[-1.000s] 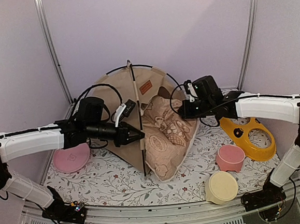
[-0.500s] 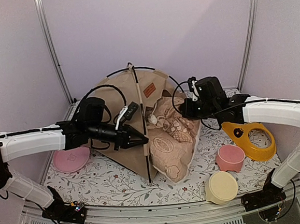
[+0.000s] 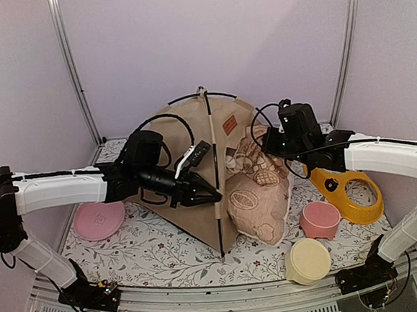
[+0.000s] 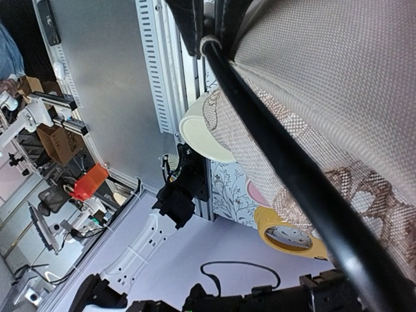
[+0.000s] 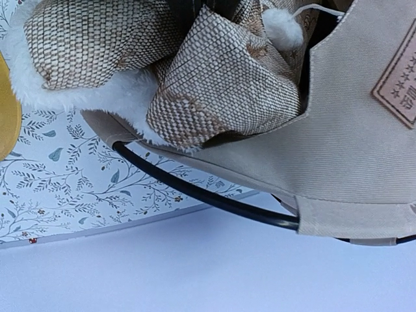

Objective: Set up the pet tent

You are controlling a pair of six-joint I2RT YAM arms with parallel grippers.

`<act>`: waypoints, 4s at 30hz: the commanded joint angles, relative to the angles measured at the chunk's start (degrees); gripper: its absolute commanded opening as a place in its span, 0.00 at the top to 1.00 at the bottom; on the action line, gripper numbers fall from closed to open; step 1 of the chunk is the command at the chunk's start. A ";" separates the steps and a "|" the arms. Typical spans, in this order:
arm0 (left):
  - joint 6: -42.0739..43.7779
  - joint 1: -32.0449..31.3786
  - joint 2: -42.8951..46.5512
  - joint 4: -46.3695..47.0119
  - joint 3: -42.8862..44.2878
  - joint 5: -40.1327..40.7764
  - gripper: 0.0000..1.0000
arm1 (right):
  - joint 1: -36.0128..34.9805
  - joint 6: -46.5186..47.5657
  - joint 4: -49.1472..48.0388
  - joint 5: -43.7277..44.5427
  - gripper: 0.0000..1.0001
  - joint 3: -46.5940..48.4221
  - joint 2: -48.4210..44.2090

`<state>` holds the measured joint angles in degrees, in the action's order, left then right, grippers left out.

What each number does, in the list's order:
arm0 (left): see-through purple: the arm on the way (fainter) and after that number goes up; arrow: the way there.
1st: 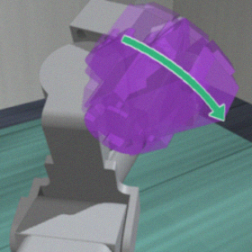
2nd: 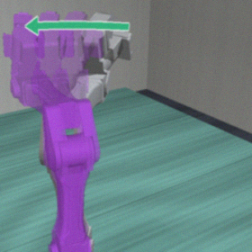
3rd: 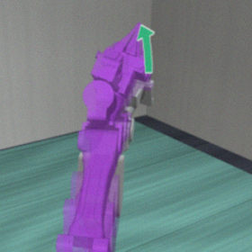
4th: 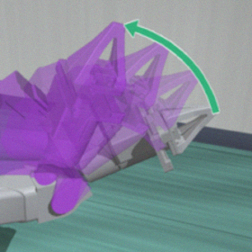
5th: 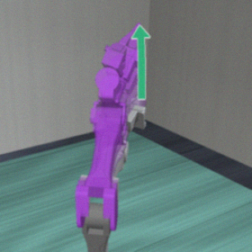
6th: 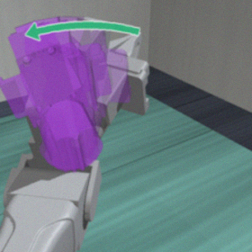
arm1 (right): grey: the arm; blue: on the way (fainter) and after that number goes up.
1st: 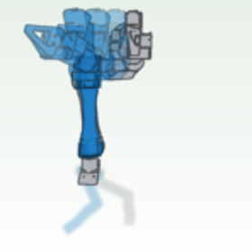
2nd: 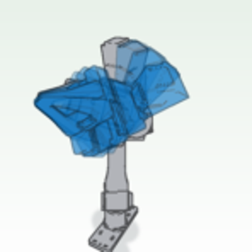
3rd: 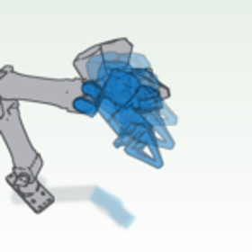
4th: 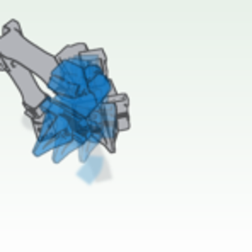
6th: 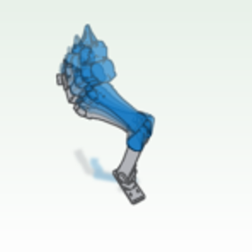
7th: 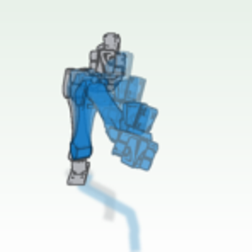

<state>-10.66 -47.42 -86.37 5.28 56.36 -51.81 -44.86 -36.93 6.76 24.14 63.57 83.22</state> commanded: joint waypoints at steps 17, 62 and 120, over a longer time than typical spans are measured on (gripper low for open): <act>3.38 12.19 3.29 2.09 -6.09 -5.42 1.00 | -0.09 9.00 15.28 -7.15 0.13 -4.03 -10.06; 7.87 11.05 3.31 -7.52 -2.70 -3.12 1.00 | -25.28 5.43 20.82 11.38 0.80 4.48 13.39; -3.39 -2.26 12.66 -20.20 16.32 52.21 0.38 | 2.19 5.17 13.71 -12.32 0.12 -6.73 -13.77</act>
<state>-10.83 -46.52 -70.35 -11.35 65.93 -9.67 -45.47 -30.85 17.30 11.05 60.14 71.92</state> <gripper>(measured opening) 0.615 0.875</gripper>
